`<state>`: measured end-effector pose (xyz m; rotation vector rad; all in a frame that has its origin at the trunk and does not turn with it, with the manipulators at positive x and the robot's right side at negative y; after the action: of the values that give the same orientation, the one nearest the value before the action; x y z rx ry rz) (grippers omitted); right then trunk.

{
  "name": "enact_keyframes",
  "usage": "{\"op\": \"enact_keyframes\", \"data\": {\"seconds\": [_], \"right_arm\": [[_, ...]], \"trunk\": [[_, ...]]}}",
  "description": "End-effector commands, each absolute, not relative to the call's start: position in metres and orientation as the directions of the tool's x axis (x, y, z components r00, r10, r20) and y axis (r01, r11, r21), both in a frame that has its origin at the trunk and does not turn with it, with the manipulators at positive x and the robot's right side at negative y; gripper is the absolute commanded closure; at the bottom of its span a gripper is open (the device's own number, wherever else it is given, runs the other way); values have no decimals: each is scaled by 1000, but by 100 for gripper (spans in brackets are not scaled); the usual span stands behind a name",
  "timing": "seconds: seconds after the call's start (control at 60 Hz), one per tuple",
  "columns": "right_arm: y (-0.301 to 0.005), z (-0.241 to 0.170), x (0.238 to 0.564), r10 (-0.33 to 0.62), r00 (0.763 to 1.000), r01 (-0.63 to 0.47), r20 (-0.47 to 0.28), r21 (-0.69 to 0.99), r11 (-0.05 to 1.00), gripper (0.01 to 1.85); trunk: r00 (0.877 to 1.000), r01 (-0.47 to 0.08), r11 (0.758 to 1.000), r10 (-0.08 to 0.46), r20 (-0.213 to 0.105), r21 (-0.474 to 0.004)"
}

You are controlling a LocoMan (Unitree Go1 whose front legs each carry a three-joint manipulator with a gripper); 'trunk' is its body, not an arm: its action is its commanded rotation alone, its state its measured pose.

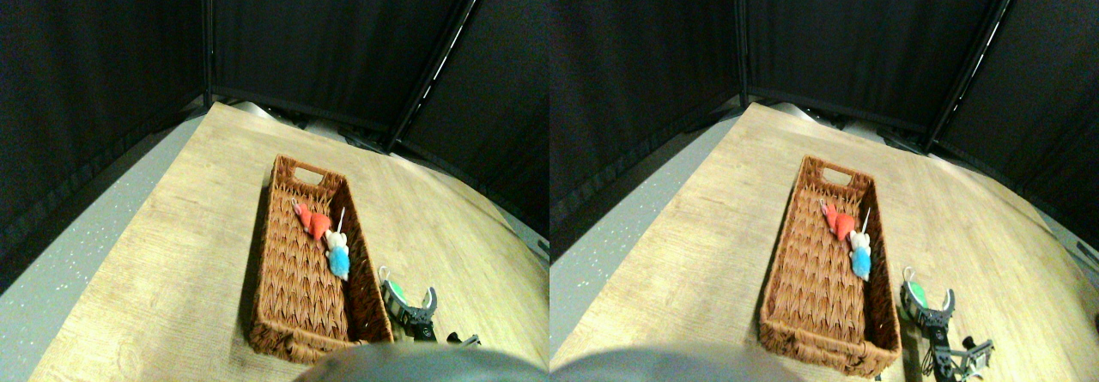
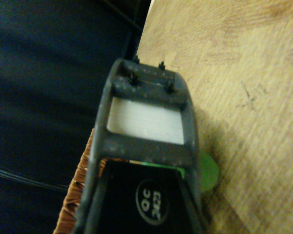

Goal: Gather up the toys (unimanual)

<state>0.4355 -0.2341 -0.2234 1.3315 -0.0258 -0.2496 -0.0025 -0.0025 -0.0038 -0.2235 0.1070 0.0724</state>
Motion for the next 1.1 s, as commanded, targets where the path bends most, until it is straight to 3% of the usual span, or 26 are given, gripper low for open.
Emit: {"op": "enact_keyframes", "data": {"seconds": [0.017, 0.233, 0.417, 0.633, 0.717, 0.783, 0.85, 0.95, 1.1], "right_arm": [[-236, -232, 434, -230, 961, 197, -151, 962, 191, 102], [-240, -247, 440, -256, 950, 227, -177, 958, 177, 90], [-243, -259, 444, -275, 940, 256, -204, 951, 171, 95], [-248, -260, 451, -282, 941, 245, -190, 954, 175, 117], [-246, -258, 452, -303, 936, 240, -179, 954, 177, 143], [-243, -254, 451, -414, 894, 263, -173, 950, 171, 180], [-240, -250, 450, -444, 882, 259, -156, 948, 182, 180], [-242, -241, 452, -396, 910, 228, -127, 949, 220, 180], [-243, -228, 453, -386, 915, 220, -117, 947, 233, 180]], "trunk": [[989, -104, 968, 76, -128, -228], [988, -106, 968, 77, -132, -227], [988, -108, 968, 79, -135, -226], [987, -105, 969, 74, -145, -222], [986, -106, 969, 74, -146, -223], [987, -103, 969, 72, -146, -222], [987, -102, 970, 70, -145, -222], [987, -99, 970, 68, -144, -221], [988, -94, 971, 64, -138, -220]]}}
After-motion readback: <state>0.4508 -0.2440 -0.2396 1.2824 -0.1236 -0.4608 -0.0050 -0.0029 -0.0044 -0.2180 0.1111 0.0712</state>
